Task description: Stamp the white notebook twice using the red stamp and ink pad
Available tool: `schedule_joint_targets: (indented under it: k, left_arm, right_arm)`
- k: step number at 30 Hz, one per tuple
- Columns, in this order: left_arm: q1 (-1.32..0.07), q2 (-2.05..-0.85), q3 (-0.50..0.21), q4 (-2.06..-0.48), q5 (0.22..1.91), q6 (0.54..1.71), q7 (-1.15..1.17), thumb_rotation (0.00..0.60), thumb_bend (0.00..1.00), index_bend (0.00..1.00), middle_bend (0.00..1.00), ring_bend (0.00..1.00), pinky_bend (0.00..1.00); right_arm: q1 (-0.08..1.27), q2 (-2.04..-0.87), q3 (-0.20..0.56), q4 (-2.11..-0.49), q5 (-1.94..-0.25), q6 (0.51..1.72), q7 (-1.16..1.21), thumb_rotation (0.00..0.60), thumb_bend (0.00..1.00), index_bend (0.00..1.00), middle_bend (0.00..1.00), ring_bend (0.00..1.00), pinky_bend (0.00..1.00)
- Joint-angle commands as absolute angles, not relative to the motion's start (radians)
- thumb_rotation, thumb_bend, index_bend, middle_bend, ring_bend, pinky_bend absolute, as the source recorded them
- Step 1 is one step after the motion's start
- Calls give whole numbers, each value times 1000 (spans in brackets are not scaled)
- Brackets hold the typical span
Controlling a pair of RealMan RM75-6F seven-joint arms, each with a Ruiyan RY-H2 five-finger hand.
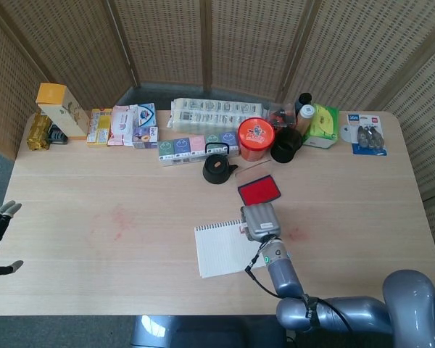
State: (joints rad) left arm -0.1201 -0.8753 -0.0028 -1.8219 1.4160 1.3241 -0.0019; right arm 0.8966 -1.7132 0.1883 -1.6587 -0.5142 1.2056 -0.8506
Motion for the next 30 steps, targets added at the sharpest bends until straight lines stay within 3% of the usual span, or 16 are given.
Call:
schedule_joint_targets:
  k: [1,30]
  left_arm:
    - [-121,-876,-3,-1821,1416,1322,-3,600,0,0,0,0,3]
    - [-122,-883,-1,-1820,1412,1322,8,600,0,0,0,0,3]
  right_arm:
    - [897,-1718,188,-1660,-522,1203,-848,600,518,599,1000,1000,1000]
    - [827,-1769,119,-1506,-668,1091,-701,600,518,605,1000,1000,1000]
